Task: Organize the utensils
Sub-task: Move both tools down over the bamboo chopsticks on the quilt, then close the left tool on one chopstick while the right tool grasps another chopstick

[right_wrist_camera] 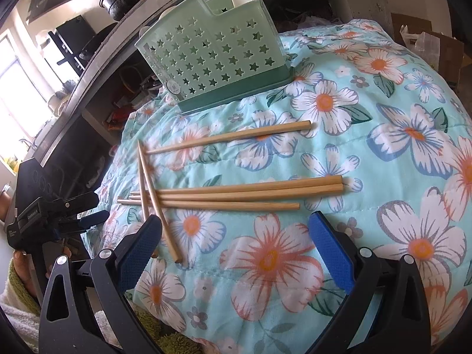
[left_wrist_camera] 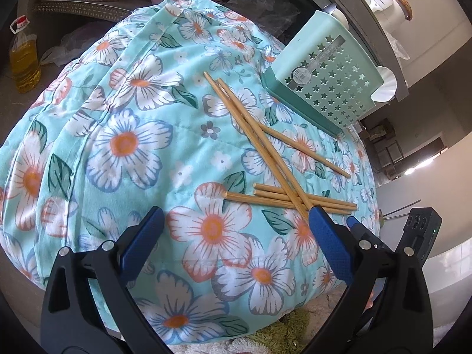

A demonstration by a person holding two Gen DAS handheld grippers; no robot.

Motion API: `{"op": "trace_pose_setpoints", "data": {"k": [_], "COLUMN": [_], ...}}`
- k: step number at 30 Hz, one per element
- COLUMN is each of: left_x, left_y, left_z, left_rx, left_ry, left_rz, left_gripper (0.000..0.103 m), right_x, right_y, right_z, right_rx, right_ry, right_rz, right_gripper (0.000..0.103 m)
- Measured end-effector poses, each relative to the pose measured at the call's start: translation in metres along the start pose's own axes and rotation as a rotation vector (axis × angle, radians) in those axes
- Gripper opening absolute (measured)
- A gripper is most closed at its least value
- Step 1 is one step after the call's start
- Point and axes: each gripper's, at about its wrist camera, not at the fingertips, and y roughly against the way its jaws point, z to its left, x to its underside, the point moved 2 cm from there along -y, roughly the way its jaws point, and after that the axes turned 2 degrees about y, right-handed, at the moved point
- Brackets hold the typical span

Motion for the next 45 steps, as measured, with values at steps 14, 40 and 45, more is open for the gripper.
{"op": "trace_pose_setpoints", "data": {"k": [14, 40, 45], "left_x": [0.000, -0.034, -0.054], "left_y": [-0.002, 0.017, -0.006], "left_z": [-0.001, -0.035, -0.039], "left_rx": [-0.001, -0.013, 0.028], "left_ry": [-0.015, -0.167, -0.134], "left_rz": [0.009, -0.102, -0.044], "left_gripper": [0.095, 0.062, 0.038], "right_x": [0.001, -0.005, -0.005], "right_y": [-0.004, -0.001, -0.001], "right_z": [0.005, -0.004, -0.003], "right_rx": [0.023, -0.035, -0.028], "right_ry": [0.031, -0.013, -0.015], "right_rz": [0.018, 0.054, 0.061], "right_gripper": [0.097, 0.097, 0.097]}}
